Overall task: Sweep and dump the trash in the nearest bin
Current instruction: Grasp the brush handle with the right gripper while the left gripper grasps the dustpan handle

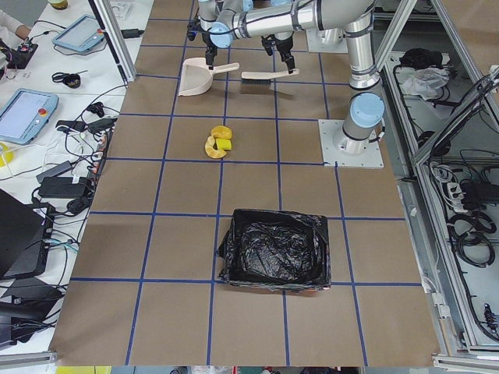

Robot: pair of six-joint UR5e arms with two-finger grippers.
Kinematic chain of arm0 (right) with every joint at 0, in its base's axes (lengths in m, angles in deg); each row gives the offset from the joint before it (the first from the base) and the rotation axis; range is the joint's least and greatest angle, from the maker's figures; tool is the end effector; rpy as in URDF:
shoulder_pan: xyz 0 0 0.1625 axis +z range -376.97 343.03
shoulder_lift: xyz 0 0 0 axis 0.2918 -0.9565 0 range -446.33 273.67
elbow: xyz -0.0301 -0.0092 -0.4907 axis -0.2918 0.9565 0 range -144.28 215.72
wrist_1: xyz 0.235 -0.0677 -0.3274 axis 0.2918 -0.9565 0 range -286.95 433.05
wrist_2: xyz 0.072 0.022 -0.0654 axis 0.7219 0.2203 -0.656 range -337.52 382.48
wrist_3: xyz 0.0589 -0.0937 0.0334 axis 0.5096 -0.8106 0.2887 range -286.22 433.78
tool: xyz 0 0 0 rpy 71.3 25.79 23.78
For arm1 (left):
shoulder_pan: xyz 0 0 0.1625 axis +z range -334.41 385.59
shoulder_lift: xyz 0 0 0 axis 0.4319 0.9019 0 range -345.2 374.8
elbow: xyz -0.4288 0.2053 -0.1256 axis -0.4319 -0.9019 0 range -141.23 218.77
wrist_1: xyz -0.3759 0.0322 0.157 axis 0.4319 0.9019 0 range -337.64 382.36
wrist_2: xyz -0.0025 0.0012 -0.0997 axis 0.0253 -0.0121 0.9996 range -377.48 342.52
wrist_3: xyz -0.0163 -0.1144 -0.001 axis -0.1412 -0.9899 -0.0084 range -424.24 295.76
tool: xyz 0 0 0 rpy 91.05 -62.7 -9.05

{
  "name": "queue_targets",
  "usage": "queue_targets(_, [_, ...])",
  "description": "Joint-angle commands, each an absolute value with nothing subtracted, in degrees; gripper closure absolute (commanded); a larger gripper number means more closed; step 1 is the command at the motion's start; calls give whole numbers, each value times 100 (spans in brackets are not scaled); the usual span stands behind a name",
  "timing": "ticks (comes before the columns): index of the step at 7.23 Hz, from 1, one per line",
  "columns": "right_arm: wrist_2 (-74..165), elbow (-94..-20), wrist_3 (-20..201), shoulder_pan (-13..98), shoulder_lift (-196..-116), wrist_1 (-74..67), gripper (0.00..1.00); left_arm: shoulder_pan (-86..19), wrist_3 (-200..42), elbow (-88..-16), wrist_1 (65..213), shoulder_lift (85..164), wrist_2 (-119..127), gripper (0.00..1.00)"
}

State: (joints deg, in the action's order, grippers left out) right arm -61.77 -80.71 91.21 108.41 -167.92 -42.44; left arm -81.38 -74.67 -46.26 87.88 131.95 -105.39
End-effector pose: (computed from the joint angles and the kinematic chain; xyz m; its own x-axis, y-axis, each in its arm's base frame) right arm 0.3894 -0.2982 0.2985 -0.9541 -0.2959 -0.0455 -0.2991 0.9362 0.1847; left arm -0.3319 -0.6164 0.3428 -0.9924 0.1152 0.0431 0.1138 0.9930 -0.0329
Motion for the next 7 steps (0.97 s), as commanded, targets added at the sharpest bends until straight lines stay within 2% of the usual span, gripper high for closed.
queue_targets(1, [-6136, -8267, 9310, 10837, -16790, -4605, 0, -8391, -7532, -4770, 8723, 13362, -10537, 0])
queue_targets(4, [-6145, -8284, 9934, 10854, -16781, -4499, 1, -8454, -7452, -5052, 8705, 13371, -10511, 1])
queue_targets(5, [-6136, -8284, 9935, 10854, -16772, -4473, 21, -8454, -7452, -5061, 8714, 13371, -10424, 2])
queue_targets(6, [-6136, -8284, 9927, 10854, -16772, -4464, 50, -8445, -7513, -5061, 8714, 13397, -10197, 6])
queue_targets(7, [-6136, -8284, 9927, 10854, -16772, -4446, 66, -8454, -7531, -5061, 8722, 13424, -10186, 6])
